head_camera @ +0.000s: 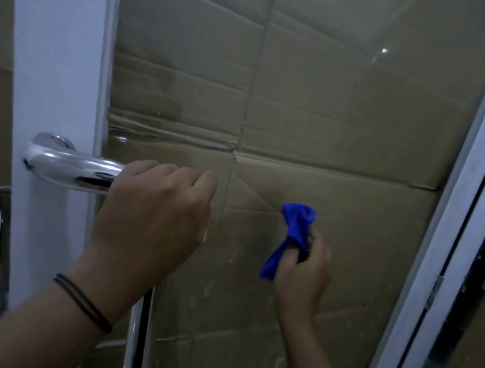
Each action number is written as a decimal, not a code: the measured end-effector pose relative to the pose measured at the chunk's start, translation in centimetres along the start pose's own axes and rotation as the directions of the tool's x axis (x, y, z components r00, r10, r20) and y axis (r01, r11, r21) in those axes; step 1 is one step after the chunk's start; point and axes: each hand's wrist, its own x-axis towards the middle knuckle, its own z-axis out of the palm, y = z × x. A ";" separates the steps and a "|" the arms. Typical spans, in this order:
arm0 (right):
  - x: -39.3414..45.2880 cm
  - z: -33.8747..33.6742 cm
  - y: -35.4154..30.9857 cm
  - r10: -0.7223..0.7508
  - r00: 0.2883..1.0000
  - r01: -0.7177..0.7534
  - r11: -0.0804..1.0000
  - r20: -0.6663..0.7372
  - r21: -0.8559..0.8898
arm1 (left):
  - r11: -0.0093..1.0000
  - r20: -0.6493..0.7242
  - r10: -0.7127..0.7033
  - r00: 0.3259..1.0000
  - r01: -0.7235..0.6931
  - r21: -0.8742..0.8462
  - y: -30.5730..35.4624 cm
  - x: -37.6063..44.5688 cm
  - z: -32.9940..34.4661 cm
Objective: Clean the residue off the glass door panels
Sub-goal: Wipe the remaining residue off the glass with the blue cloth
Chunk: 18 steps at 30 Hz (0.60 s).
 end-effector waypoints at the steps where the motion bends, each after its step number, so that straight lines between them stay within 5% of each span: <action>1: 1.2 -0.3 0.4 0.037 0.999 -0.038 0.999 -0.033 -0.019 | 1.000 0.002 0.000 1.000 0.000 0.001 0.0 0.0 0.0; 5: 2.6 0.5 0.9 0.126 0.987 -0.109 0.981 0.096 -0.160 | 1.000 0.008 -0.002 1.000 0.002 -0.001 0.1 0.0 0.2; 9: -2.7 2.9 -0.8 -0.003 0.984 0.028 0.990 0.179 -0.137 | 1.000 -0.019 -0.004 1.000 0.004 -0.019 0.2 0.0 0.2; 14: -8.0 3.5 -1.8 -0.218 0.824 0.244 0.970 0.524 0.019 | 0.999 -0.038 -0.017 0.999 0.015 -0.034 0.2 -0.1 0.3; 16: -6.8 2.5 -2.0 -0.236 0.817 0.224 0.971 0.526 0.086 | 0.999 -0.061 -0.016 0.998 0.013 -0.049 0.2 -0.2 0.4; 18: -4.7 1.4 -2.6 -0.235 0.890 0.203 0.972 0.391 0.122 | 0.997 -0.110 -0.024 0.994 0.015 -0.081 0.1 -0.4 0.5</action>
